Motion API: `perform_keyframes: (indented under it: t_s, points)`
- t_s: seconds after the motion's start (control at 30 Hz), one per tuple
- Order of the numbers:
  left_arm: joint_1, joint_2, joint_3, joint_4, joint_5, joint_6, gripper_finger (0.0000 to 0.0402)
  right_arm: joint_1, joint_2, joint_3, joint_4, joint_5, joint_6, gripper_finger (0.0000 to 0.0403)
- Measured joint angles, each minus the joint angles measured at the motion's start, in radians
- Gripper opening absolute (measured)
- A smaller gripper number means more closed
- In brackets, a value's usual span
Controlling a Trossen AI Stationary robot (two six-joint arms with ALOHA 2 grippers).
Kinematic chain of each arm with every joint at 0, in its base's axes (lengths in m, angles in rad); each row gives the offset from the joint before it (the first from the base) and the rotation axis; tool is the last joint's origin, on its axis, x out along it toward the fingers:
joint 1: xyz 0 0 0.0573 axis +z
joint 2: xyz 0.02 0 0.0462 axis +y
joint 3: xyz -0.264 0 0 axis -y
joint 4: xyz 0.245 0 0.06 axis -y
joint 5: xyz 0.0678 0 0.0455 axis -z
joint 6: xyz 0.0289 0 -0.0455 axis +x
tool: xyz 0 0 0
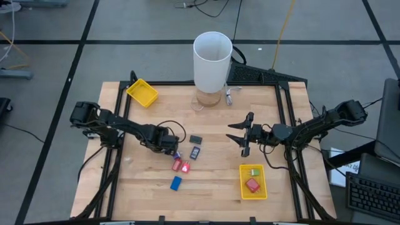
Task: Pick & Place Office items
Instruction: Put the blue charger adapter into the bottom yellow bin
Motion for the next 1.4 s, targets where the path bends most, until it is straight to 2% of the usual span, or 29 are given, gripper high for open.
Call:
perform_keyframes:
  t_s: [0.13,0.33,0.57,0.67,0.8,0.9,1.07,1.2,1.4]
  points:
    - [0.011,0.001,0.0,-0.001,0.003,-0.006,0.0283,0.0,0.0,0.0,0.0,0.0,0.0,0.018]
    - [0.022,0.001,-0.001,0.007,-0.01,0.002,0.0217,0.0,0.0,0.0,-0.001,0.0,0.0,0.018]
    - [0.028,-0.006,-0.002,0.011,-0.017,0.147,0.0217,0.0,0.0,0.0,-0.001,0.0,0.0,0.018]
    - [0.031,-0.031,-0.005,0.012,-0.028,0.212,0.0228,0.0,0.0,0.0,-0.007,0.0,-0.001,0.018]
    - [0.04,-0.094,0.011,0.019,-0.129,0.28,0.0221,0.0,0.0,0.0,-0.023,-0.001,-0.034,0.018]
    - [0.034,-0.137,0.03,0.056,-0.133,0.354,0.0217,0.004,0.0,0.0,-0.055,-0.002,-0.078,0.018]
    - [0.013,-0.187,0.047,0.226,-0.152,0.499,0.0217,0.009,0.0,0.0,-0.128,-0.002,-0.142,0.018]
    - [-0.018,-0.184,0.045,0.398,-0.103,0.636,0.0224,0.009,0.0,0.0,-0.144,-0.01,-0.154,0.018]
    - [-0.045,-0.172,0.045,0.604,0.001,0.753,0.022,0.009,0.015,0.0,-0.136,-0.162,-0.154,0.018]
